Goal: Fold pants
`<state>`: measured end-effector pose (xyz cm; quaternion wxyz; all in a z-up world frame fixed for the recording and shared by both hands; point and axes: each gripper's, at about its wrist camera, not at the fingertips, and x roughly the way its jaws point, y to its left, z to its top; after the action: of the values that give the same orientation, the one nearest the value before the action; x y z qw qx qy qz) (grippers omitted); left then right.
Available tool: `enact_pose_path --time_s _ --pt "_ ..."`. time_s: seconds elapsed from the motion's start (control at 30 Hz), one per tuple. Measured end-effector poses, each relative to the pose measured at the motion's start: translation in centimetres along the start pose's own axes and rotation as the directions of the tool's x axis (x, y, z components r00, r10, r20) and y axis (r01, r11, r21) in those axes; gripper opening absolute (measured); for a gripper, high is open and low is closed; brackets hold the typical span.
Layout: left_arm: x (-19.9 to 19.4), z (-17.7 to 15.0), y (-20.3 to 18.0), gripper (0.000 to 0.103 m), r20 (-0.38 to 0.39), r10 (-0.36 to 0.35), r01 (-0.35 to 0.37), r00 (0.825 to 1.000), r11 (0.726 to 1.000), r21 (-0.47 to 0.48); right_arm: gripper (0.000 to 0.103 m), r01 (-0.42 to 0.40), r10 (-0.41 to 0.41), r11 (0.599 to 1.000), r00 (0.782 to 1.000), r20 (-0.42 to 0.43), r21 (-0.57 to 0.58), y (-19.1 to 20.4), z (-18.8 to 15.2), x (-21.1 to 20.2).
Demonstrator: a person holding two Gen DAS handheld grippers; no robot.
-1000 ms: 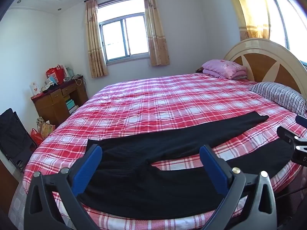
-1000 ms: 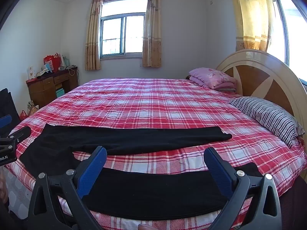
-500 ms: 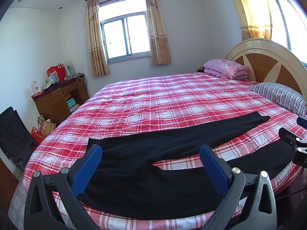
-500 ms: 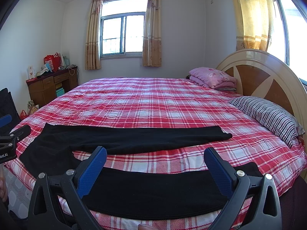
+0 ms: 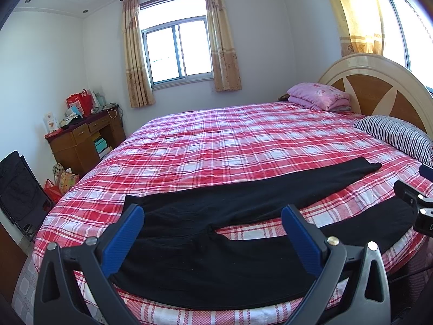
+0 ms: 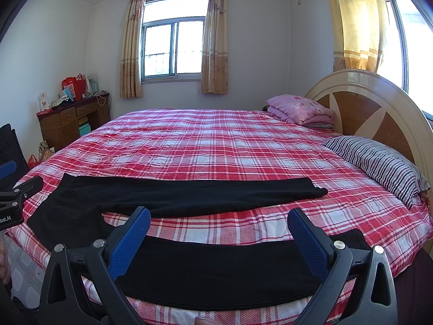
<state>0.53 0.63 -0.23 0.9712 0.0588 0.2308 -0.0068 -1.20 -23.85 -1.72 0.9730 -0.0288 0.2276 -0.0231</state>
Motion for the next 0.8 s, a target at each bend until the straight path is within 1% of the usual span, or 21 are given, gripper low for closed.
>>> enact_pose_path --time_s 0.8 --pt "0.06 -0.09 0.06 0.103 -0.004 0.002 -0.001 1.000 1.000 0.002 0.102 0.001 -0.001 1.000 1.000 -0.003 -0.002 0.04 -0.21 0.08"
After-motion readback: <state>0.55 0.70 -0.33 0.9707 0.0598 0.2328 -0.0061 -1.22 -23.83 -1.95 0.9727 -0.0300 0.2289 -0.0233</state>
